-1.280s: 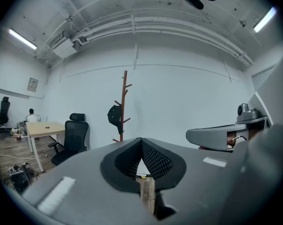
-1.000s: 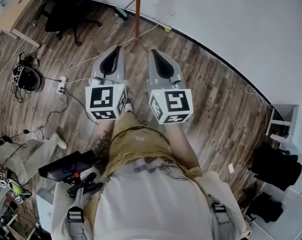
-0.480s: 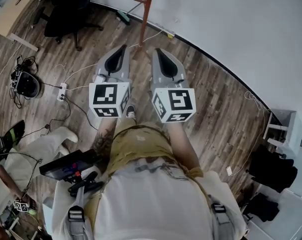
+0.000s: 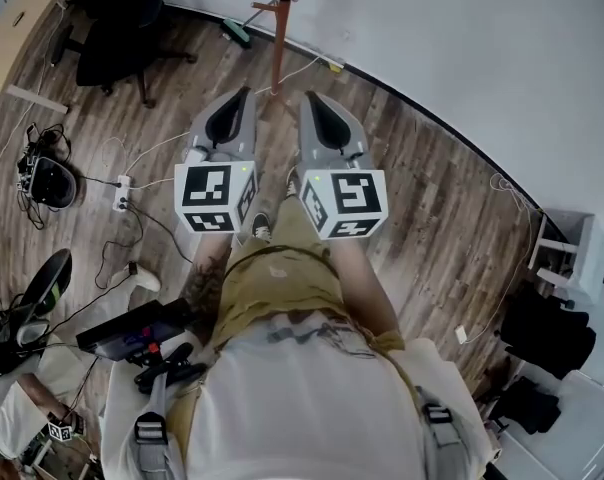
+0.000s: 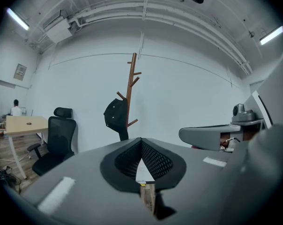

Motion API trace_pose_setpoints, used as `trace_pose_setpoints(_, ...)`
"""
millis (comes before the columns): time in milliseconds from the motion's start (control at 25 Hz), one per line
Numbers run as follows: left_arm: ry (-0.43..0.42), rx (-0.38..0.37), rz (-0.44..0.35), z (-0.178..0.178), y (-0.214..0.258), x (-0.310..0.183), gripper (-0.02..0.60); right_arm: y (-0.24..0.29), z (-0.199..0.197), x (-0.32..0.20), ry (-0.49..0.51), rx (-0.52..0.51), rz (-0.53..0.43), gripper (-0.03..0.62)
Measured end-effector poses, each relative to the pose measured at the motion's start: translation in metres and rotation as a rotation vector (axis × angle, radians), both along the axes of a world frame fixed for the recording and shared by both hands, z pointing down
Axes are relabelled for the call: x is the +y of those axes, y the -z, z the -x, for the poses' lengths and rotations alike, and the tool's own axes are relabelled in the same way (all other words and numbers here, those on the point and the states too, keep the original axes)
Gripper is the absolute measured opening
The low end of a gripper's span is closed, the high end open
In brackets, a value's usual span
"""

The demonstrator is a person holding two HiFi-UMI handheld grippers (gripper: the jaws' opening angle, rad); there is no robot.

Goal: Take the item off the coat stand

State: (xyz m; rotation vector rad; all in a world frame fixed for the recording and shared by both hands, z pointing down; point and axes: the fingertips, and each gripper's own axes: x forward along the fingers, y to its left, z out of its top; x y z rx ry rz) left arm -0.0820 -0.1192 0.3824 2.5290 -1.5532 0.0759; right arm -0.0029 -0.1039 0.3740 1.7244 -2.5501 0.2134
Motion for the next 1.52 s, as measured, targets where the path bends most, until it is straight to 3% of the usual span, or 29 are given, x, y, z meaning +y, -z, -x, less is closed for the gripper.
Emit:
trace_pose_setpoints(480, 0.09, -0.026, -0.071, -0.033, 0.029, -0.111, 0.002, 0.024, -0.031, -0.117, 0.091, -0.023, -0.074, -0.002)
trace_pose_setpoints(800, 0.145, -0.034, -0.033, -0.032, 0.015, -0.192, 0.002, 0.007, -0.041, -0.195, 0.127, -0.046, -0.035, -0.002)
trace_pose_setpoints(1160, 0.205, -0.043, -0.016, -0.011, 0.021, -0.225, 0.002, 0.014, -0.037, -0.225, 0.145, -0.049, -0.036, -0.002)
trace_pose_setpoints(1520, 0.263, -0.044, -0.079, 0.009, 0.057, -0.246, 0.002, 0.042, -0.043, -0.234, 0.131, -0.026, -0.099, -0.002)
